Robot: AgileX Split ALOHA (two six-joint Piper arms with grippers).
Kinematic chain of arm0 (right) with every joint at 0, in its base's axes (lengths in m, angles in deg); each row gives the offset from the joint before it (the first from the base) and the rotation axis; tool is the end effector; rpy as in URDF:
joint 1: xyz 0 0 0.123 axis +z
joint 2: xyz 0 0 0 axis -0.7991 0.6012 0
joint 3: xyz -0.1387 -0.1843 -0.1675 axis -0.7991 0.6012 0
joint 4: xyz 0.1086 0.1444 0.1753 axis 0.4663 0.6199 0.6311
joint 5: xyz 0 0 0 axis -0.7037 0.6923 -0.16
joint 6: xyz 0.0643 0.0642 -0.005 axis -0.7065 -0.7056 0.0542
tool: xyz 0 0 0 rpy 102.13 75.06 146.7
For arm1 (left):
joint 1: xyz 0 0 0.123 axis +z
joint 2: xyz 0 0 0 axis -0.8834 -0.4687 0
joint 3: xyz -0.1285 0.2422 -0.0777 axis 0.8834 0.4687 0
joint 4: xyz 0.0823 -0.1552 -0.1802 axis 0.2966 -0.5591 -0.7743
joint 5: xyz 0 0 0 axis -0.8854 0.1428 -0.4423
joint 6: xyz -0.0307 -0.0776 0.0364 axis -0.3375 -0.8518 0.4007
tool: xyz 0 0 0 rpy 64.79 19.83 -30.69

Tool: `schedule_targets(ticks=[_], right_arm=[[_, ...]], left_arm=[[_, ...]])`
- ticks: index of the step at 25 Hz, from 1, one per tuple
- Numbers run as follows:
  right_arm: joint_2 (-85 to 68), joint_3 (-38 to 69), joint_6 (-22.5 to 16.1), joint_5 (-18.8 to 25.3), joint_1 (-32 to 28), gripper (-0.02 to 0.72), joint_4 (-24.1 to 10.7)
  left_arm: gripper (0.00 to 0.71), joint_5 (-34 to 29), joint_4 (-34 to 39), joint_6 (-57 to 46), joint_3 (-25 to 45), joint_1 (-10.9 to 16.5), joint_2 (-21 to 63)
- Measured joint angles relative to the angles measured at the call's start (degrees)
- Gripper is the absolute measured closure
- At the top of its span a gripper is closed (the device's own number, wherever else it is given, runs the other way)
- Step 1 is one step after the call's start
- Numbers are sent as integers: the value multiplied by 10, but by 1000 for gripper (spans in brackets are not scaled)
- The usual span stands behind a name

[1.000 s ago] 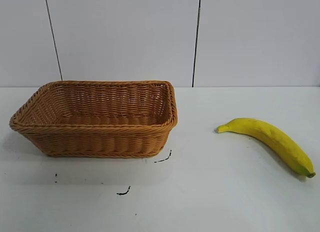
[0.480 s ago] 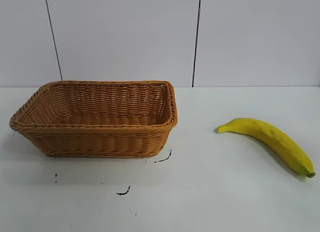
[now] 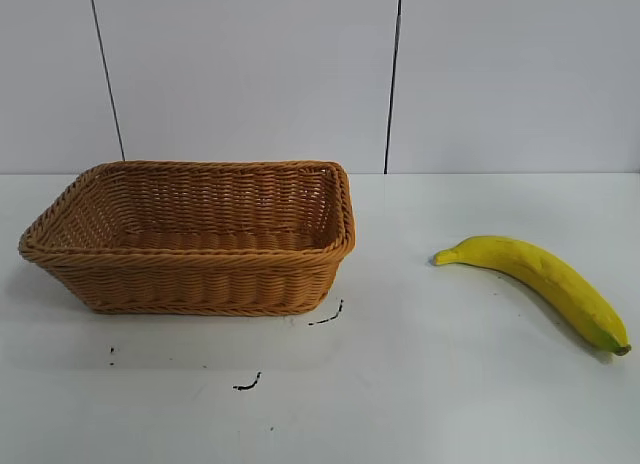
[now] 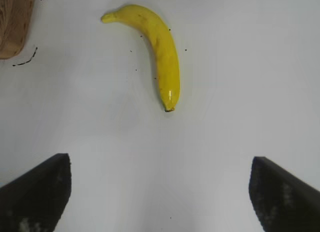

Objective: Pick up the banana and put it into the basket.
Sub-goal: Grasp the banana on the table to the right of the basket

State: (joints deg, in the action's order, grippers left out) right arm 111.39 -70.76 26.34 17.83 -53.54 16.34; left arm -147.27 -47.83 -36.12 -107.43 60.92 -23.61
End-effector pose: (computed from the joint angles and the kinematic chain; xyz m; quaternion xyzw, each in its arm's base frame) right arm 0.2218 0.0043 0.3339 -0.0067 0.9701 0.0311 0.2408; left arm -0.0041 -0.0048 0.2742 0.0341 0.8559 -0.0208 0.5156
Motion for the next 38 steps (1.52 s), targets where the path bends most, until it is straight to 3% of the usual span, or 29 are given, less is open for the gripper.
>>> schedule_targets(ticks=[4,10,18,32,38], right_arm=[[113,-76,17,10,0,14,0],[264,-182,74,28,0,14,0],[369,-250,199,20,32,14,-2],[435,-250,191,-12,39,14,-18],[507,-250,188,-56,38,14,-9]], left_arm=[[15,0,0,0,0,0,0],[15,0,0,0,0,0,0],[15,0,0,0,0,0,0],[15,0,0,0,0,0,0],[15,0,0,0,0,0,0]])
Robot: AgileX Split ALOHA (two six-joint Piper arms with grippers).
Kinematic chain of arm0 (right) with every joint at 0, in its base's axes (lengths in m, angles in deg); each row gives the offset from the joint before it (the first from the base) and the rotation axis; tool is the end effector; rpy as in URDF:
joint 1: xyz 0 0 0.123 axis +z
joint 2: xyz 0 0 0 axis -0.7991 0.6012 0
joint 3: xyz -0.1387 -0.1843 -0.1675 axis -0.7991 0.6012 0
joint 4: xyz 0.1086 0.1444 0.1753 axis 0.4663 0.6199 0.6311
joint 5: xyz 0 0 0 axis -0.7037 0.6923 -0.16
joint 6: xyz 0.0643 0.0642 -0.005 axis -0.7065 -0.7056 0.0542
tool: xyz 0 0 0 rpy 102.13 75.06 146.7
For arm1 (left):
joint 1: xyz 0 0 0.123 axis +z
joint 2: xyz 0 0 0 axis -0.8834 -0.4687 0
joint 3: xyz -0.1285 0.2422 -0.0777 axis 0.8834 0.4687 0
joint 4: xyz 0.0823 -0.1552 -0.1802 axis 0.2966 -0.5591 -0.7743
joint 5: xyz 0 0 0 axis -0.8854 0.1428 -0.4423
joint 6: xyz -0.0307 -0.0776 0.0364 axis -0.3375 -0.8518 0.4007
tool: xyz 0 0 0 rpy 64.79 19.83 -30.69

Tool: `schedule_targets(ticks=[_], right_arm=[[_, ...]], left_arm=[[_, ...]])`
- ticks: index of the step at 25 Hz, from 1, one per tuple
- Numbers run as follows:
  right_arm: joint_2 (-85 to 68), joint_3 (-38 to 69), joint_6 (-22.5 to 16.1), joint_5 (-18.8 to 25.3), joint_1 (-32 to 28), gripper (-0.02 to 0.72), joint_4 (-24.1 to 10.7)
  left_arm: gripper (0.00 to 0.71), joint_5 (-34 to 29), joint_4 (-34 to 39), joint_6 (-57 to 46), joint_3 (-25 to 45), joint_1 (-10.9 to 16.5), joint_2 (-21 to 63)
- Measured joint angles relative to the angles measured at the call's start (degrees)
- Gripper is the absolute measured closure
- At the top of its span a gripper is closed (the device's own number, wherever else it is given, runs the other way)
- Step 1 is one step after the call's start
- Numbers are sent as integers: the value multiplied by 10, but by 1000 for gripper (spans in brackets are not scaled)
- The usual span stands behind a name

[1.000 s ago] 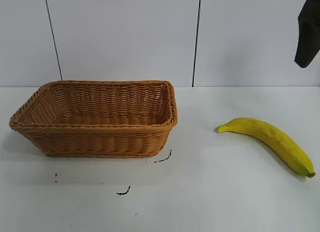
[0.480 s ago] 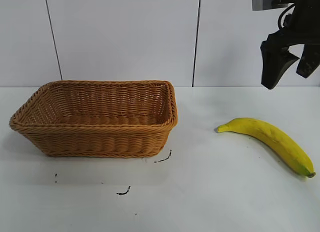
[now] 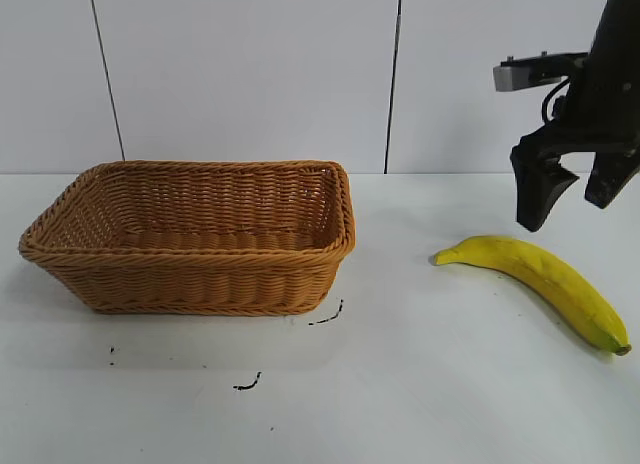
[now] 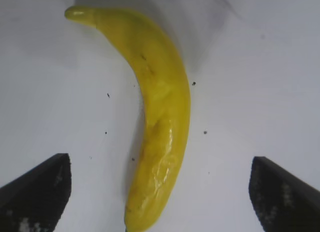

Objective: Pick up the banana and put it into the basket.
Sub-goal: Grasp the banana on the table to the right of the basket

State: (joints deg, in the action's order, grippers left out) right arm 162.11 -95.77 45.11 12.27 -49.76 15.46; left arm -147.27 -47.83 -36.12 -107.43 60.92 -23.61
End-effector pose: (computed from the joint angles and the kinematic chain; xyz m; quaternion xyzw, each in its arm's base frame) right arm 0.4123 0.0284 0.1680 -0.1964 0.9779 0.0159 0.0698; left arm -0.0041 -0.0048 0.2742 0.0341 0.8559 -0.0208 0.5156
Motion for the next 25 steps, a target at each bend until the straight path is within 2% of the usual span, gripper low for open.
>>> schedule_targets(ticks=[6,17,19,20,22,23,24,25], right_arm=[[60,0,-5,-39,0,14,2],[82,0,-7,-48,0,22,2],[82,0,-7,-48,0,81,2],[82,0,-7,-47,0,133,2],[82,0,-7,-46,0,262,2],[82,0,-7,-46,0,352,1],[82,0,-8,-46,0,390,0],[82,0,-8,-46,0,385,-3]], left_arm=[[15,0,0,0,0,0,0],[15,0,0,0,0,0,0],[15,0,0,0,0,0,0],[15,0,0,0,0,0,0],[15,0,0,0,0,0,0],[15,0,0,0,0,0,0],[15,0,0,0,0,0,0],[15,0,0,0,0,0,0]])
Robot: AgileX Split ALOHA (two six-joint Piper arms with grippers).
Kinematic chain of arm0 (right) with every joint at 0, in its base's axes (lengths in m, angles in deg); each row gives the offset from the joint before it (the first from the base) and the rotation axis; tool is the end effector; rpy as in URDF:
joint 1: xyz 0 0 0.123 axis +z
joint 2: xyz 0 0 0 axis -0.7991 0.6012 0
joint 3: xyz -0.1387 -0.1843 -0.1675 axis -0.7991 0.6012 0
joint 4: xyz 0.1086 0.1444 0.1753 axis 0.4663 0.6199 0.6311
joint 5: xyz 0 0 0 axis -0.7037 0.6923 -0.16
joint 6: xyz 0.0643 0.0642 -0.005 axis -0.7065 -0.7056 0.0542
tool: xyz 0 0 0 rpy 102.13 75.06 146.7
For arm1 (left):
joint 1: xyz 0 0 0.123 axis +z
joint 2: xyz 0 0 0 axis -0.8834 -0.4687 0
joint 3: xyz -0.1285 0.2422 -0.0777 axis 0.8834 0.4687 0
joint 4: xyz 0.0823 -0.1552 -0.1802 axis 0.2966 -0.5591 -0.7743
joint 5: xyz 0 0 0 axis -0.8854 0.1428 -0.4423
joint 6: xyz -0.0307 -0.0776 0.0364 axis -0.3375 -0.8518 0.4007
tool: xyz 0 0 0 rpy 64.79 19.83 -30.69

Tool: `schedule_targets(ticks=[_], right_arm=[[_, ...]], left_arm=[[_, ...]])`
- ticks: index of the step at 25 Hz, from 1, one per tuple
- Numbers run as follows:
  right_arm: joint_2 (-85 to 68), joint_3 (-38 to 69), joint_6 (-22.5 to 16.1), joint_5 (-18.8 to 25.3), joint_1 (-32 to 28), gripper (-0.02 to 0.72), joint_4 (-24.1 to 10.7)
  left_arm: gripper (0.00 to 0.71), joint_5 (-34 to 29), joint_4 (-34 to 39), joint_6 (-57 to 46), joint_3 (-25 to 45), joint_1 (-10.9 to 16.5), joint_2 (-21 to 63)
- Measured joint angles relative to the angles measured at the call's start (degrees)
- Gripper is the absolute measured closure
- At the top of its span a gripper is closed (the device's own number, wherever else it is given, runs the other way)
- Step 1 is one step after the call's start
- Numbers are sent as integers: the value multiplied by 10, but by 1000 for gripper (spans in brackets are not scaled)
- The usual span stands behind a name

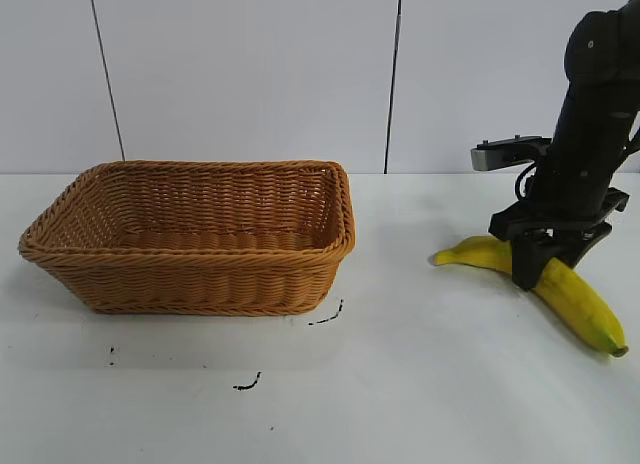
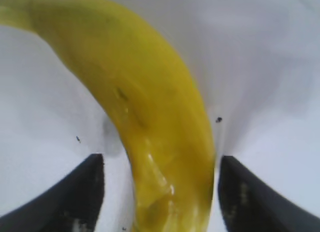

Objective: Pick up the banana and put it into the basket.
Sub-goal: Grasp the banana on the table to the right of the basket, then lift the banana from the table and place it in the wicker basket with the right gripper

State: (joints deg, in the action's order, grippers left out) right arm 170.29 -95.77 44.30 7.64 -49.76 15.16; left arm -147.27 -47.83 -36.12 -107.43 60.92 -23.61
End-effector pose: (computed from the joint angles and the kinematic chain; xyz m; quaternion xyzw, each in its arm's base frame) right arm 0.4218 0.0283 0.1090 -0.1886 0.9811 0.0171 0.0386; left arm -0.0041 -0.0048 0.2742 0.0341 0.8559 -0.0208 0.5156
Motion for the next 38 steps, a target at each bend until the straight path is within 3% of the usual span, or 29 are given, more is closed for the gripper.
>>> schedule_targets(ticks=[4,7,14,16,21,30,38], right_arm=[[-4,-1,0,9,0,385,-15],[-20,-18,1,40,0,385,-28],[-67,-140,-11,166,0,385,-15],[-70,-190,-21,182,0,385,-10],[-73,-275,-31,186,0,385,-5],[-73,-335,24,188,22,385,-5],[-59,-337,95,102,129,385,-6]], left_arm=[[15,0,0,0,0,0,0],[15,0,0,0,0,0,0],[15,0,0,0,0,0,0],[15,0,0,0,0,0,0],[15,0,0,0,0,0,0],[15,0,-1,0,0,0,0],[15,0,0,0,0,0,0]])
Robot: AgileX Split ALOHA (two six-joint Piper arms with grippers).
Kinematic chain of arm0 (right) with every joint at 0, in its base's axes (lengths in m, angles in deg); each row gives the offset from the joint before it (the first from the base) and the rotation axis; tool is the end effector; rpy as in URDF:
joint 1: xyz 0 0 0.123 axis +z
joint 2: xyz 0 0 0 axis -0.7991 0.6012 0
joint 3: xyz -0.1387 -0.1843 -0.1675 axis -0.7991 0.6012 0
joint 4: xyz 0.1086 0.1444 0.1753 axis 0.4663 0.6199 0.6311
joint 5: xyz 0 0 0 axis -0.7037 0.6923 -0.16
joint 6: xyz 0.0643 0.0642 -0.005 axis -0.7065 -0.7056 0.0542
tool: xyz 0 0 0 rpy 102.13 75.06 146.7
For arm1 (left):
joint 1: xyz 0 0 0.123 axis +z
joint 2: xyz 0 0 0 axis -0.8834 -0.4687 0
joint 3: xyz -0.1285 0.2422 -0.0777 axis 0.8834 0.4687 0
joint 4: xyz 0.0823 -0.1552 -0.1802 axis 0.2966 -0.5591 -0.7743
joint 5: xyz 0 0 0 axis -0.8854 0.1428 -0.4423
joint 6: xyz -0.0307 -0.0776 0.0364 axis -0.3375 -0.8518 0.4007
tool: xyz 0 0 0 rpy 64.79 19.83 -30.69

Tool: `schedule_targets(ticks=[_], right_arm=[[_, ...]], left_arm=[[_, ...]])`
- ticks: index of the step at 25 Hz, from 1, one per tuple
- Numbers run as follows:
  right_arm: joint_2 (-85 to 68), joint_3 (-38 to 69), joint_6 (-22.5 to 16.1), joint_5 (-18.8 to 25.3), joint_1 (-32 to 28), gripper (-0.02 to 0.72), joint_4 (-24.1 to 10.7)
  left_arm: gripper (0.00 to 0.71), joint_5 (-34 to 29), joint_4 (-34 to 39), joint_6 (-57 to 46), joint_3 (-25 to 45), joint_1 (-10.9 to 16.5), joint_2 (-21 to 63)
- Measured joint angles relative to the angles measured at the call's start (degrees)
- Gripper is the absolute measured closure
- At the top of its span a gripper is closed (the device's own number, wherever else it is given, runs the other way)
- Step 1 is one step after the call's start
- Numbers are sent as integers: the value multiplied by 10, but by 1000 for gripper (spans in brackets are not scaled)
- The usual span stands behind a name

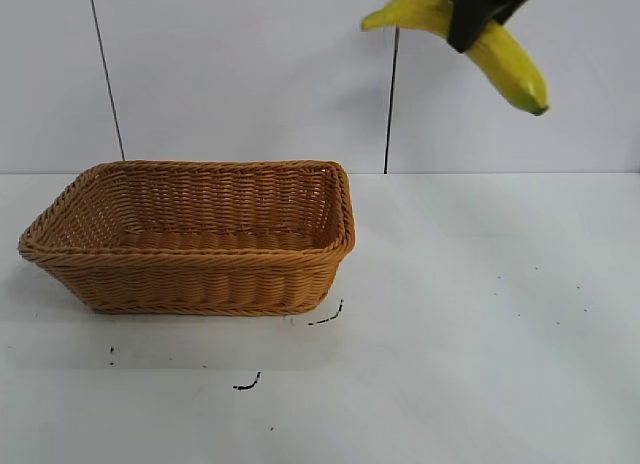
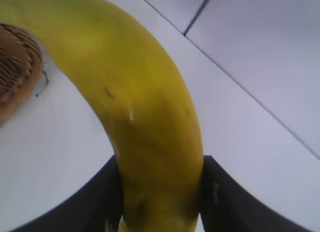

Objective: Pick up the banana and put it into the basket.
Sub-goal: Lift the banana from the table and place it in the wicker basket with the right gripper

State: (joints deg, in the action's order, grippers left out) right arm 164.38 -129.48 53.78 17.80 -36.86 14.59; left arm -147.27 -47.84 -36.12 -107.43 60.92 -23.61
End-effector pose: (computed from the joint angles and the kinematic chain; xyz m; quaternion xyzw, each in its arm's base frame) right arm 0.4558 0.1362 0.3110 -0.3703 0.8827 -0.0118 0.2891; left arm -0.0041 -0.0048 0.2742 0.0341 0.8559 -0.0208 0.5156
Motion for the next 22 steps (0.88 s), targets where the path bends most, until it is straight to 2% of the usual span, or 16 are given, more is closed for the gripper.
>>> schedule_targets(ticks=[3,7,11,17,22], right_arm=[[18,0,13,-31,50,385,-6],[36,0,33,-93,117,385,-33],[53,0,44,-133,173,385,-39],[106,0,67,-195,224,385,-43],[153,0,69,-269,234,385,-45]], left_arm=[[15,0,0,0,0,0,0],[15,0,0,0,0,0,0],[15,0,0,0,0,0,0],[15,0,0,0,0,0,0],[15,0,0,0,0,0,0]])
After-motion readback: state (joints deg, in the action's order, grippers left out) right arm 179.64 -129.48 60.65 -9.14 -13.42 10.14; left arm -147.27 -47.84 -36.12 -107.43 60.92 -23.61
